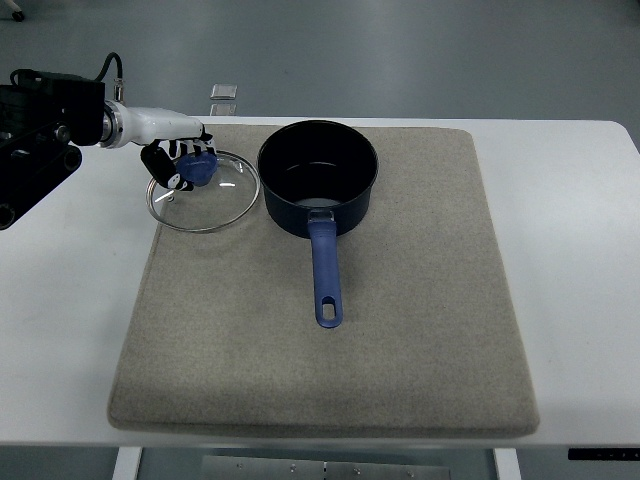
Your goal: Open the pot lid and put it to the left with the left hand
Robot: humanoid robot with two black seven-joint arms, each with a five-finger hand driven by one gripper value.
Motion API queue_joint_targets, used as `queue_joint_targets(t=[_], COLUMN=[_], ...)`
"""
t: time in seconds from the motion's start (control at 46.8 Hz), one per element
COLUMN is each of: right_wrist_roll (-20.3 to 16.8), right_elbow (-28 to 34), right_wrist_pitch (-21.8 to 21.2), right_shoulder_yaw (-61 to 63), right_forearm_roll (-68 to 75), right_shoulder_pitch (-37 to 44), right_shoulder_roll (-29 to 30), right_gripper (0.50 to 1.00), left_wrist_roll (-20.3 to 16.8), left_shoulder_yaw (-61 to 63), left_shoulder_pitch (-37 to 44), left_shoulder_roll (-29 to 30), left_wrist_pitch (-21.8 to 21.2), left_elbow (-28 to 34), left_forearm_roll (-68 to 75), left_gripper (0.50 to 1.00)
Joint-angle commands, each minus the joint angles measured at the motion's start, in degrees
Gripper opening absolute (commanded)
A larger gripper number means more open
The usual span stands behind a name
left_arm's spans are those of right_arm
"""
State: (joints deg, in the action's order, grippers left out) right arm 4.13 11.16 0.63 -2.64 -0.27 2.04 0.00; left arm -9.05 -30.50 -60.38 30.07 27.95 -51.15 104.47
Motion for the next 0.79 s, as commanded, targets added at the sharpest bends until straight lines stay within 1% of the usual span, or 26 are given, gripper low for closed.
queue_joint_targets(t=[0.0,0.064,0.085,0.128,0.214,0.299,0.598,0.683,0.769], right_wrist_roll=[0.00,0.00,0.00,0.00,0.00,0.00,0.00,0.00,0.00], right_elbow=[0.00,0.00,0.00,0.00,0.00,0.00,0.00,0.00,0.00], right_wrist_pitch=[-0.01,-0.01,-0.01,-0.01,-0.01,-0.01,-0.01,0.07,-0.01], right_shoulder_yaw=[0.00,0.00,0.00,0.00,0.00,0.00,0.00,0.00,0.00], right_forearm_roll=[0.00,0.00,0.00,0.00,0.00,0.00,0.00,-0.08,0.00], right_shoulder_pitch=[0.07,-0.01,-0.02,0.07,0.07,-0.02,0.07,-0.01,-0.02], right_shoulder_roll=[0.00,0.00,0.00,0.00,0.00,0.00,0.00,0.00,0.00], right_gripper=[0.917,0.917,0.917,0.917,0.917,0.917,0.917,0.917,0.917], left_wrist_roll=[-0.01,-0.01,-0.01,-0.01,-0.01,-0.01,-0.01,-0.01,-0.01], left_shoulder_yaw=[0.00,-0.09,-0.18,-0.35,-0.62,-0.79,-0.09,-0.18,-0.53], left_shoulder_pitch=[-0.08,0.00,0.00,0.00,0.00,0.00,-0.17,0.44,2.20], left_shoulder_roll=[0.25,0.43,0.43,0.52,0.69,0.96,2.80,3.51,3.51], left_wrist_pitch=[-0.09,-0.17,-0.17,-0.26,-0.26,-0.35,-0.26,0.09,0.09], left_elbow=[0.00,-0.18,-0.18,-0.18,-0.18,0.43,9.48,11.86,12.83], left_forearm_roll=[-0.41,-0.76,-0.93,-1.46,-4.62,-11.64,-50.22,-57.87,-63.41], left_gripper=[0.833,0.934,0.958,0.986,0.990,0.990,0.992,0.992,0.992])
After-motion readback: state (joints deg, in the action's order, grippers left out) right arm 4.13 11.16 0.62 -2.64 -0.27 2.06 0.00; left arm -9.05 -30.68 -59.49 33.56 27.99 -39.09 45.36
